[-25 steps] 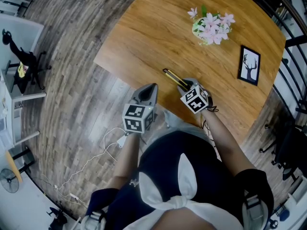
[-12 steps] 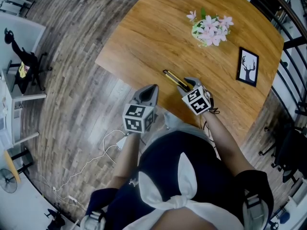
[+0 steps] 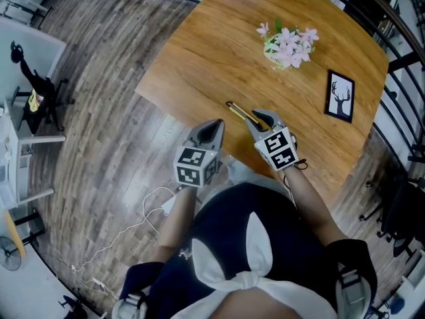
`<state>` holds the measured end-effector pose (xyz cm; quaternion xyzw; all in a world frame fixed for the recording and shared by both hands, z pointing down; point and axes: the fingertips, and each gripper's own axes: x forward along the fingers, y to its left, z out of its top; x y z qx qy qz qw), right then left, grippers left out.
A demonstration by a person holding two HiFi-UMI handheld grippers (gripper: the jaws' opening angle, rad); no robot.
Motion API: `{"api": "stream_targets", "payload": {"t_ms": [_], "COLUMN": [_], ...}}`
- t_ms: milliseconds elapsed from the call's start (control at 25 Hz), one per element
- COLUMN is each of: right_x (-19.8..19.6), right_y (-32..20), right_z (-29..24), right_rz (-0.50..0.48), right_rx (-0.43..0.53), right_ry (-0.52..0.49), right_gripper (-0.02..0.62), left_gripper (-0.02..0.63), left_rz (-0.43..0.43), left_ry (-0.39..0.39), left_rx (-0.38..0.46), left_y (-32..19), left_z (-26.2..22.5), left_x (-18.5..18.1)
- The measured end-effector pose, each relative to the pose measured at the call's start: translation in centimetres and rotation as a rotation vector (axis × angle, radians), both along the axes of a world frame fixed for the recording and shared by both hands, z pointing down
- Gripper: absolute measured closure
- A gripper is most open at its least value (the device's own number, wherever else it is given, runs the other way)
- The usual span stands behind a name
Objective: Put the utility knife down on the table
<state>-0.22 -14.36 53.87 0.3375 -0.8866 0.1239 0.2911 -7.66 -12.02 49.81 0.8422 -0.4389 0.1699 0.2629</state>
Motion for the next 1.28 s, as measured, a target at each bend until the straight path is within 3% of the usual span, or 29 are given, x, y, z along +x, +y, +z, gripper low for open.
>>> {"api": "stream_targets", "payload": {"t_ms": [360,720,1280], "right_x": [0.1,-0.3,-0.2], "right_y": [1.1,2.9,3.8], "right_z": [-4.7,-7.3,-7.3], "right_rz": [0.03,0.012,0.022], "right_rx": [0.099,0.113,0.115], "right_ry": [-0.052,-0.115,-0.101], "right_gripper": [0.595,0.597,0.598], "left_gripper": [0.588,0.588,0.588], "left_rz": [0.019,0.025,0.025], "left_ry": [0.019,0.027,0.034], "left_rx": [0.059,0.101,0.094], "left_y": [1.0,1.9,2.8], "left_z": [-2.7,-3.9,-4.0], "left_x": [0.8,1.2,1.1]}}
